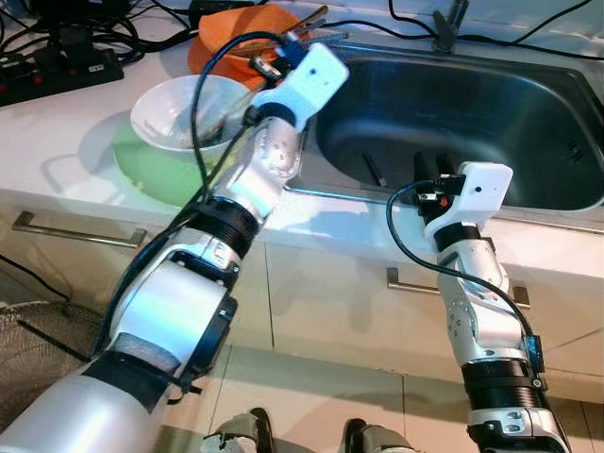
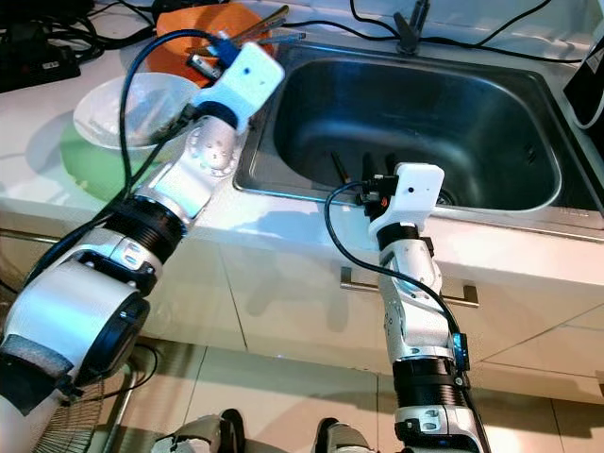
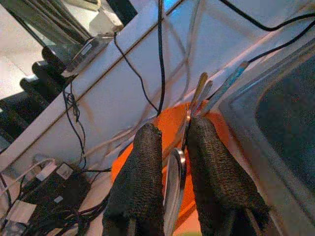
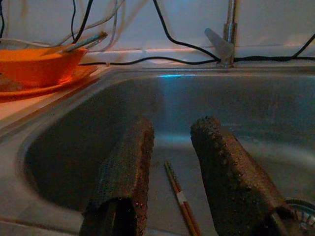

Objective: Kitchen organization

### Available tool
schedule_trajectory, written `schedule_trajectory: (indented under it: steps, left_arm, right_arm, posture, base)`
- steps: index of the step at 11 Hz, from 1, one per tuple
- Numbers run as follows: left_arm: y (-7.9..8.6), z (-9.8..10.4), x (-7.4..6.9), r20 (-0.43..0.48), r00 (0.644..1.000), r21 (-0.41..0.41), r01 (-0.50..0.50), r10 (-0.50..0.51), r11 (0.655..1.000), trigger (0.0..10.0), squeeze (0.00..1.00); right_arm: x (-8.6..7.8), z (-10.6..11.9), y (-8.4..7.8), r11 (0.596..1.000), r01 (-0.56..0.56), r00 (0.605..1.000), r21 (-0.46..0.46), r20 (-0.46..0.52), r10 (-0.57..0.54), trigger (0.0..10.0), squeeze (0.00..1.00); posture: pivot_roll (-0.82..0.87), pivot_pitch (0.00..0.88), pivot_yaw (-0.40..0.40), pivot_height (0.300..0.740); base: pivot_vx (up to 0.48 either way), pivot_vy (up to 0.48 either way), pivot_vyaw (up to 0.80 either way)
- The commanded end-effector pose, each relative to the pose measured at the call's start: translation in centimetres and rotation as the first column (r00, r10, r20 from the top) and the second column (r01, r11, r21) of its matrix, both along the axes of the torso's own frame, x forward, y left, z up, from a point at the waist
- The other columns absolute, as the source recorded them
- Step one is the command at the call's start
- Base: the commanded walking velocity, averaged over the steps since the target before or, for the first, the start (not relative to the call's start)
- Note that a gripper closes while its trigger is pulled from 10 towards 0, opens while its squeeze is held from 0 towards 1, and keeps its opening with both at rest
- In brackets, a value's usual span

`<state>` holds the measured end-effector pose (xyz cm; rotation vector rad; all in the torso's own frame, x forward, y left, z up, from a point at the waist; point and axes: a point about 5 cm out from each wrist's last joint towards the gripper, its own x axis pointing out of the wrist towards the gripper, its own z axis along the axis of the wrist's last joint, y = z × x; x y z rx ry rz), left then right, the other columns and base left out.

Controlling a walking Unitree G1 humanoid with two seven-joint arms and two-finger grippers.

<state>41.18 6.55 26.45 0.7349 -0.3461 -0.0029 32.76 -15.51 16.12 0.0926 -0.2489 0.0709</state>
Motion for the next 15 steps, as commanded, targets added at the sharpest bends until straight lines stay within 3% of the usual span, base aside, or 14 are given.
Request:
schedule_trajectory:
  steps: [1, 4, 6, 9, 11, 15]
  left_arm:
    - [-0.3, 0.3, -0.1, 0.004, 1.0, -0.002, 0.015, -0.015, 1.0, 10.0, 0.0]
    - [-0.4, 0.1, -0.3, -0.009, 1.0, 0.004, 0.023, -0.023, 1.0, 10.0, 0.0]
    - [-0.9, -1.0, -0.5, -0.089, 0.993, 0.05, 0.083, -0.079, 0.995, 10.0, 0.0]
    - [-0.8, -1.3, -0.9, -0.094, 0.991, 0.086, 0.108, -0.1, 0.99, 10.0, 0.0]
    - [-0.3, -0.9, -1.0, -0.04, 0.998, 0.161, 0.048, -0.042, 0.986, 10.0, 0.0]
    - [0.2, -0.6, -0.6, -0.031, 0.999, 0.224, -0.009, 0.016, 0.975, 10.0, 0.0]
  right_arm:
    - [-0.1, -1.7, -0.1, 1.0, 0.004, 0.997, 0.012, -0.079, -0.003, 10.0, 0.0]
    - [0.0, -1.7, -0.2, 1.0, 0.005, 0.997, 0.01, -0.077, -0.004, 10.0, 0.0]
    - [0.1, -1.7, -0.2, 1.0, 0.006, 0.997, 0.013, -0.078, -0.005, 10.0, 0.0]
    - [0.2, -1.7, -0.1, 1.0, 0.006, 0.997, 0.02, -0.076, -0.004, 10.0, 0.0]
    - [0.2, -1.8, -0.1, 1.0, 0.006, 0.997, 0.024, -0.079, -0.004, 10.0, 0.0]
    - [0.2, -1.9, -0.2, 1.0, 0.007, 0.997, 0.028, -0.082, -0.005, 10.0, 0.0]
  posture:
    - [-0.03, 0.127, -0.018, 0.74]
    - [-0.03, 0.128, -0.02, 0.74]
    - [-0.03, 0.131, -0.02, 0.74]
    - [-0.02, 0.13, -0.019, 0.74]
    - [-0.02, 0.126, -0.018, 0.74]
    - [-0.02, 0.135, -0.022, 0.74]
  base:
    - [0.0, 0.0, 0.0]
    - [0.0, 0.0, 0.0]
    - [0.0, 0.0, 0.0]
    - [0.0, 0.0, 0.0]
    - [0.0, 0.0, 0.0]
    - [0.0, 0.0, 0.0]
